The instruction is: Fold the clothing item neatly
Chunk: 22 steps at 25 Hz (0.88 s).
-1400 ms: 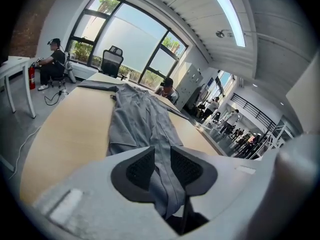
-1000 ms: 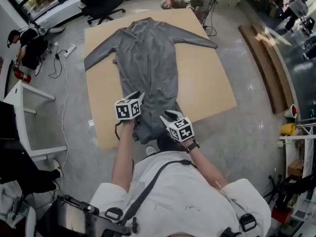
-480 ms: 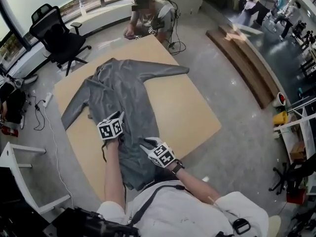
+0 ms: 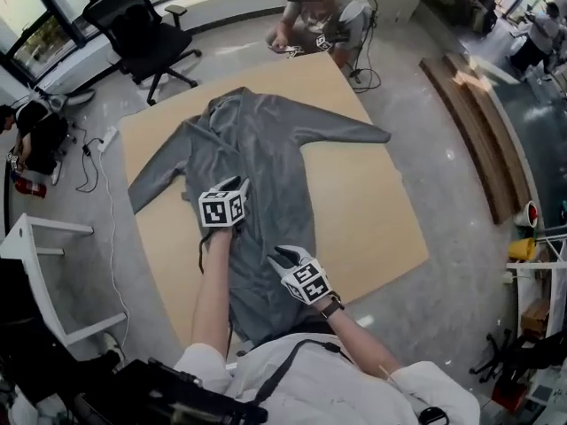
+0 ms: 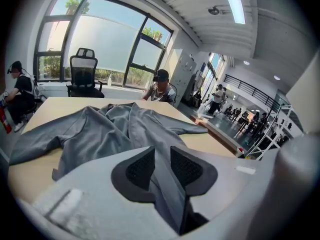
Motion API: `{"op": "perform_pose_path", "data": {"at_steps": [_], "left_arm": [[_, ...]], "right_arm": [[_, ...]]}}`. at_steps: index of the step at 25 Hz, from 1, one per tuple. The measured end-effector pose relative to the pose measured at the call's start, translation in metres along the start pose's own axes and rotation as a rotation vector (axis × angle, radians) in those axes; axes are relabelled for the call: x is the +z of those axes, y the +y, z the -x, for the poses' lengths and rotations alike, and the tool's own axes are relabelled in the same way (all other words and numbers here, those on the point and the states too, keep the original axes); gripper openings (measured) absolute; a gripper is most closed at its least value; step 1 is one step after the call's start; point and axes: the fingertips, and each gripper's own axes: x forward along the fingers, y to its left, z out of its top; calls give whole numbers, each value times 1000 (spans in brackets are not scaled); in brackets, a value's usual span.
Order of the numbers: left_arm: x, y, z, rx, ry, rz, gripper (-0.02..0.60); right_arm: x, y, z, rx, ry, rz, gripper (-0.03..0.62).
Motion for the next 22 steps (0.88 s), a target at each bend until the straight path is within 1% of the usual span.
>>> {"op": "perform_pose_path", "data": {"at_steps": [3, 7, 11, 14, 18, 20, 22], "left_arm": [[12, 27, -21, 34, 26, -43, 104], [24, 68, -57, 79, 60, -68, 104], [46, 96, -103, 105, 71, -74, 104], [56, 110, -142, 115, 97, -76, 104], [58, 141, -174, 163, 140, -80, 103], [48, 153, -179, 183, 182, -73, 103], [38, 157, -184, 203, 220, -83, 99]], "right_arm": [[4, 2, -20, 25, 16, -26, 118], [8, 2, -43, 58, 35, -28, 118], [18, -19, -54, 57, 36, -31, 118], [26, -39, -54, 46, 34, -25, 115], [36, -52, -61, 50, 27, -19, 115], [37, -52, -62, 75, 28, -33, 114], [38, -57, -59, 86, 21, -39, 115]]}}
